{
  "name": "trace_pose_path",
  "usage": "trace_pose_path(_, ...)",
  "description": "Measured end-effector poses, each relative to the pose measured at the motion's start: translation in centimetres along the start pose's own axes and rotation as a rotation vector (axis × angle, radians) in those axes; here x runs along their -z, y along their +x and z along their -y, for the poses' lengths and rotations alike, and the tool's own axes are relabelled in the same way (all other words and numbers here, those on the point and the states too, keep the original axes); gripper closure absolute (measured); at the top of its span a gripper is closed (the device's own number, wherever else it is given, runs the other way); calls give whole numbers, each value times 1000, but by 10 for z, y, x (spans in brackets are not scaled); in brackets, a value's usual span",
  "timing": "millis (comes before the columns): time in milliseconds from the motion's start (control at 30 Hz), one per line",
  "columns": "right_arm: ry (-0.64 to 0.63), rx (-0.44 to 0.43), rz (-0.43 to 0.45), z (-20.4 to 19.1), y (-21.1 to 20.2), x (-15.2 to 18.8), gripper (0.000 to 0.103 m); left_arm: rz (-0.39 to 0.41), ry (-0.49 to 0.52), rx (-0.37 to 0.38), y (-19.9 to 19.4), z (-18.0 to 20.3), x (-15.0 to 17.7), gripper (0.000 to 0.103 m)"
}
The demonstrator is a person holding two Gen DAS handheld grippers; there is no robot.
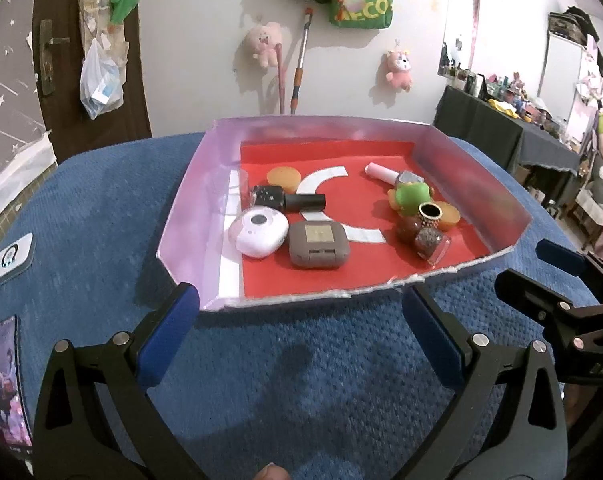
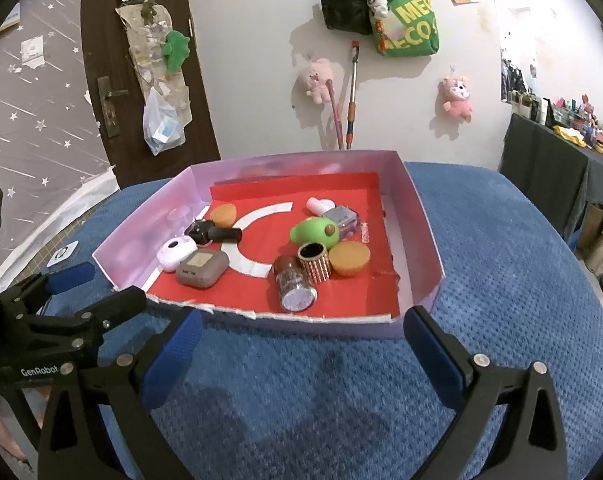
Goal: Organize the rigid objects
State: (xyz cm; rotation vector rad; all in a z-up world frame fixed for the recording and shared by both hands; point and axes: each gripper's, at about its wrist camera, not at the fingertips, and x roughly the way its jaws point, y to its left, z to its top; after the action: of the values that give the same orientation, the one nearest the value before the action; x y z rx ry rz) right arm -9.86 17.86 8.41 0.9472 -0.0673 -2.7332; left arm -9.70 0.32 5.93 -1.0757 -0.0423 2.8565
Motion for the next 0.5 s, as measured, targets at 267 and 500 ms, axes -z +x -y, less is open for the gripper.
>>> trace_pose_path(267, -2, 7, -46, 4, -4, 16, 0, -46, 3, 14, 2, 5, 19, 0)
trace_pose_path(500, -2, 13, -98, 7, 1, 29, 0, -90, -2, 23, 8, 7, 32, 0)
